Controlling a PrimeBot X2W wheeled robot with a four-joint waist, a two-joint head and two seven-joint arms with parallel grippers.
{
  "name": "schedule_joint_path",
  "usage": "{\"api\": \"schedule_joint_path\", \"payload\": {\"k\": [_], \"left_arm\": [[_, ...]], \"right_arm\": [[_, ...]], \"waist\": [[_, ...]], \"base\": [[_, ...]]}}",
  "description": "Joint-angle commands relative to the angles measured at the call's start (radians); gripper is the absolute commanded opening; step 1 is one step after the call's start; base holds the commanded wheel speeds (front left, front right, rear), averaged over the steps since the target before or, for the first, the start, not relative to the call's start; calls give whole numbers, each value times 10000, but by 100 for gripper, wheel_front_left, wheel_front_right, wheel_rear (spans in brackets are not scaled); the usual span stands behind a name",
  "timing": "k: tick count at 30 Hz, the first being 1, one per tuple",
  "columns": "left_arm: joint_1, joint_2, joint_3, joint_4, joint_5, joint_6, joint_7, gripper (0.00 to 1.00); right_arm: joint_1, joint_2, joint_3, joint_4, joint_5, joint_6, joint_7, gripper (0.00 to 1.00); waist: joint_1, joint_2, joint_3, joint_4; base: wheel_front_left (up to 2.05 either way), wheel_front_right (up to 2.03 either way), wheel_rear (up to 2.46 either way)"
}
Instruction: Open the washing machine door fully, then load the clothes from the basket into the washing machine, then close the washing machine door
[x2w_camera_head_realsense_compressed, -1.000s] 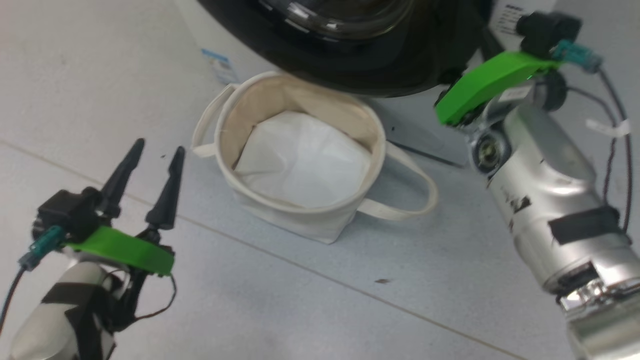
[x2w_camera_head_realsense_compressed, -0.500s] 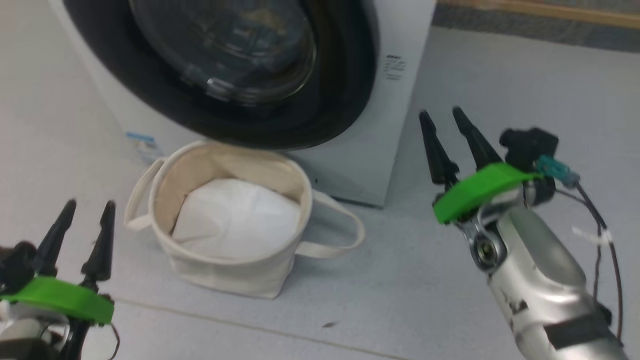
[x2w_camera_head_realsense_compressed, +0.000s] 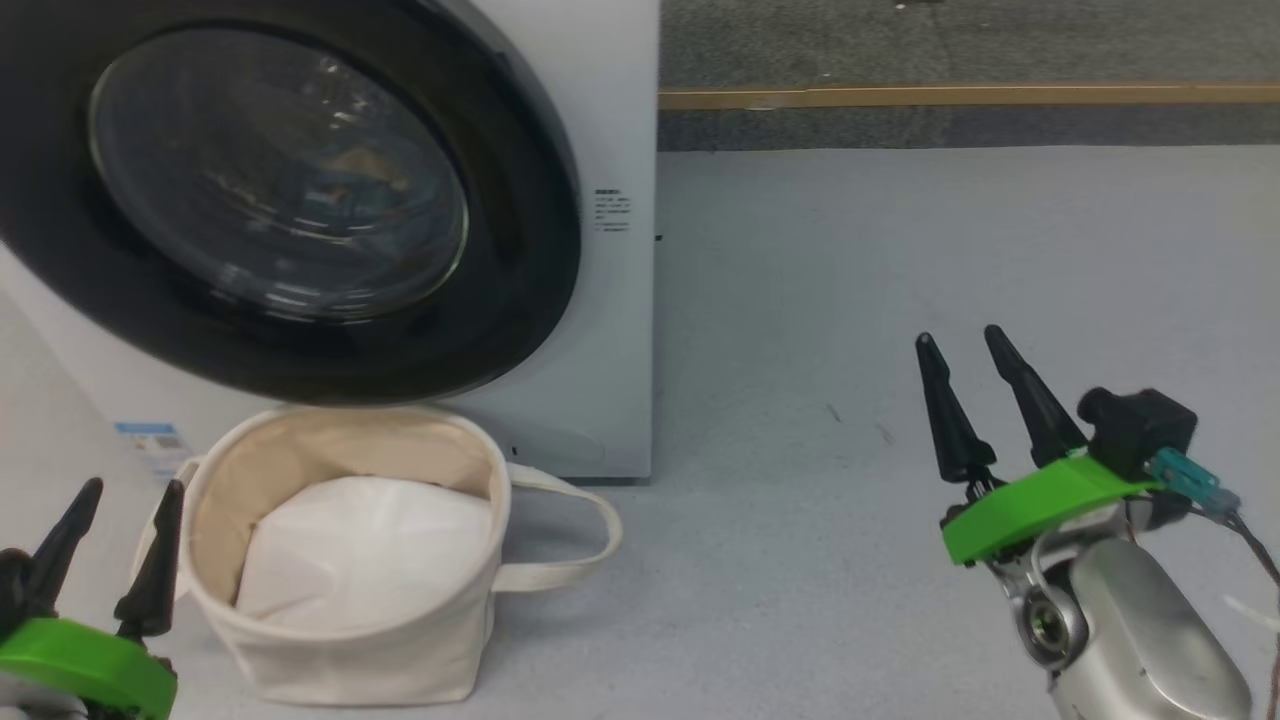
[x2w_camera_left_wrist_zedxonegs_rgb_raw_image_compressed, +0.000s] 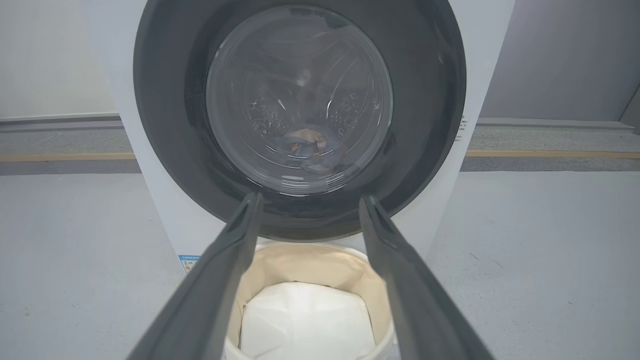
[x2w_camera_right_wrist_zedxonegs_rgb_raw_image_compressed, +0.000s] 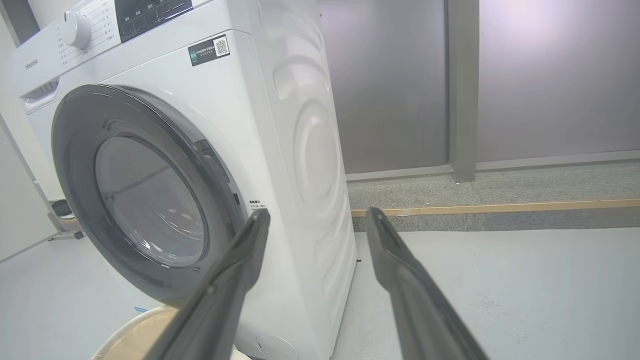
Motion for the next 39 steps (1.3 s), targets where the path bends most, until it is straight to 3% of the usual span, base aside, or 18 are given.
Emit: {"api": "schedule_joint_path", "payload": {"k": [1,8,15,39], "left_arm": [[-314,628,602,-289,-82,92,23,100],[62,767,688,-622,-213,231,72,100],[307,873,807,-843,-265,338,11,100],[623,1137,909,-1203,-411,389,-30,100]], "right_arm": [[-30,-117,54,-552,-151,2,25,100],[835,-675,-426,-1792,-522,2,624,100],[1701,-784,-946,-2822,-646,2,1023,100],[2103,-749,-1465,-2909,-504,2,1034,100]], "waist": [[1,-1,-93,-307],[1,-1,-109,-664],[1,-1,-150,-877],[1,-1,-214,-877]], "base": [[0,0,0],[0,0,0],[0,0,0],[0,0,0]]}}
